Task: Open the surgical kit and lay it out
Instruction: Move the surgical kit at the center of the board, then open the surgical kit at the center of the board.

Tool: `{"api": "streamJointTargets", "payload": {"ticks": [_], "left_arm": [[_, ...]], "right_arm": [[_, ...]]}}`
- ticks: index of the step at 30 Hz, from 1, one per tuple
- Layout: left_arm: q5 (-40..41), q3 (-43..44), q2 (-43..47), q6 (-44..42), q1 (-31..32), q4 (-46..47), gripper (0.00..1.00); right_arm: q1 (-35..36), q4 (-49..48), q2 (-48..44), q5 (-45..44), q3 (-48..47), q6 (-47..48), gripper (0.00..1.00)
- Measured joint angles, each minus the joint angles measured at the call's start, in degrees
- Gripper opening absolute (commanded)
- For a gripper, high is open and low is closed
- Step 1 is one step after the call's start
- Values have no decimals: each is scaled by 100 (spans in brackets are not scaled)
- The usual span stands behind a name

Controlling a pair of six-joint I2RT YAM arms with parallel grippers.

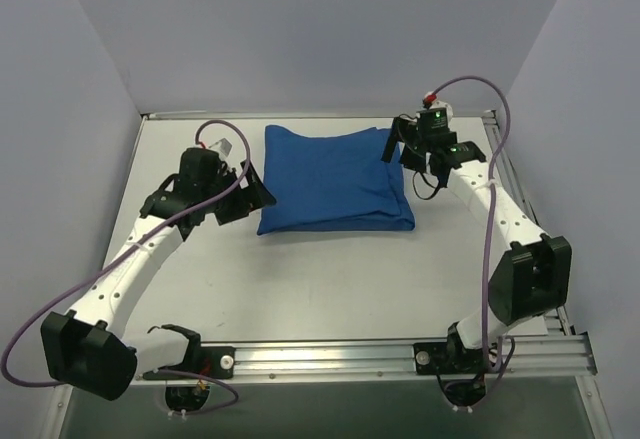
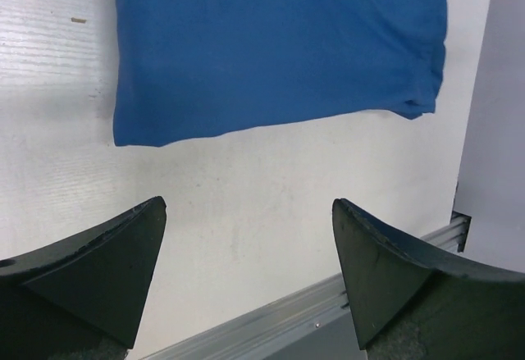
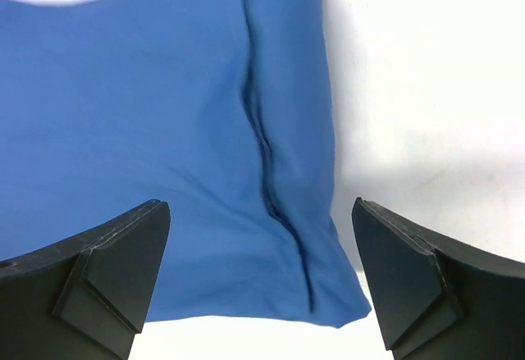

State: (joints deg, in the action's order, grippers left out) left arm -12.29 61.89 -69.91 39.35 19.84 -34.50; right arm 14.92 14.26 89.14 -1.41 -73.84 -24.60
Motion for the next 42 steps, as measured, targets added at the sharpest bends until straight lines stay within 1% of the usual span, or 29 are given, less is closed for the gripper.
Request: {"api": "streamJointTargets", "payload": {"ticks": [2,4,5,7,8,11,17,19,21,24,26,33,35,42], "left_arm": [[-52,286,63,-37,0,-278,91],[-107,527,122,-125,11,-444,90],[-129,612,155,-184,26,-514,89],[-151,723,201,-282,63,-686,88],[-160,763,203,-326,83,-769,88],[-153,804,190,-474,162,-957,87],[-186,1082,-136,-601,321,-1132,87],[-216,1217,-343,-601,365,-1134,87],[-269,1366,-568,-599,413,-1163,86],[-337,1596,-890,-599,483,-1167,86],[-374,1687,-1034,-601,514,-1167,86],[-452,1873,-1167,-612,527,-1257,86],[-450,1906,-1167,-616,527,-1270,86],[-450,1917,-1167,-619,527,-1316,86]], "right_arm": [[-57,376,-50,107,-540,-85,99],[-101,588,-256,326,-640,-136,93],[-114,684,-402,516,-568,-179,90],[-125,879,-638,883,-407,-339,87],[-125,962,-732,1056,-313,-420,83],[-122,1088,-929,1427,83,-599,78],[-188,1534,-922,1622,461,-597,78],[-234,1530,-922,1679,557,-570,78],[-302,1488,-920,1738,704,-549,75],[-385,1416,-883,1836,876,-538,66],[-409,1373,-846,1880,931,-544,63],[-444,992,-734,2076,1180,-625,60],[-446,903,-640,2094,1198,-634,57],[-529,715,-341,2107,1198,-629,56]]}}
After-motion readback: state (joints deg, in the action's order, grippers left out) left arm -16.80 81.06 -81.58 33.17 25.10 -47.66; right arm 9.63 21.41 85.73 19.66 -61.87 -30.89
